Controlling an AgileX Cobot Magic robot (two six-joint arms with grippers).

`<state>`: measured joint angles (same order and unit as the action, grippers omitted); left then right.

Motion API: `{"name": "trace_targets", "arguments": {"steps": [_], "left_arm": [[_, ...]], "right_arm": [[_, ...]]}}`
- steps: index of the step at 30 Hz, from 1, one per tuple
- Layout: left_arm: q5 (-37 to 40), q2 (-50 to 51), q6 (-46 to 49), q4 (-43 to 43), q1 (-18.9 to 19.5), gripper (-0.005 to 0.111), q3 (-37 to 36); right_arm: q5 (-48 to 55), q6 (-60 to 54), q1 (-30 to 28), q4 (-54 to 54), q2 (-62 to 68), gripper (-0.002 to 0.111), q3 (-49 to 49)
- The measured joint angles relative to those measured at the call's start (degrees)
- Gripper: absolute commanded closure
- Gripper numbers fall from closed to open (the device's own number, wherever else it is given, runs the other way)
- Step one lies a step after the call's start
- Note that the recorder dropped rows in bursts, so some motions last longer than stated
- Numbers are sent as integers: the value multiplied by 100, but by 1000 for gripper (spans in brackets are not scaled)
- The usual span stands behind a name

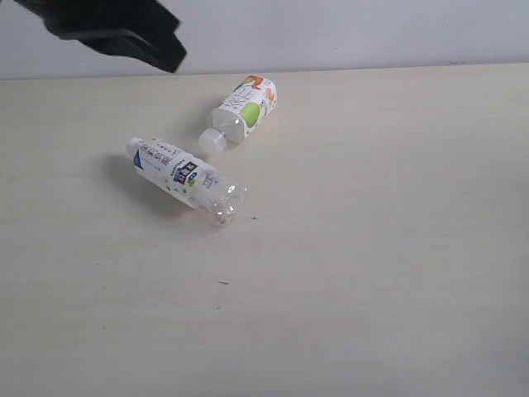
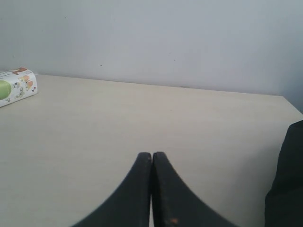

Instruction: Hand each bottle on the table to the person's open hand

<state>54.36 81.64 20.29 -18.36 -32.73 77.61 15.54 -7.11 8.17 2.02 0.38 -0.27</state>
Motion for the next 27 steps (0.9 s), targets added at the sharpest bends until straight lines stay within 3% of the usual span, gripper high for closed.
{"name": "trace_targets", "arguments": {"steps": [4, 7, 27], "left_arm": [[-355, -852, 275, -228, 180, 107, -147], [90, -1193, 484, -271, 180, 107, -147], [212, -1240, 533, -271, 180, 107, -179]], "right_arm": [[0, 0, 0, 0, 0, 107, 0], [0, 0, 0, 0, 0, 107, 0], [0, 0, 0, 0, 0, 107, 0]]}}
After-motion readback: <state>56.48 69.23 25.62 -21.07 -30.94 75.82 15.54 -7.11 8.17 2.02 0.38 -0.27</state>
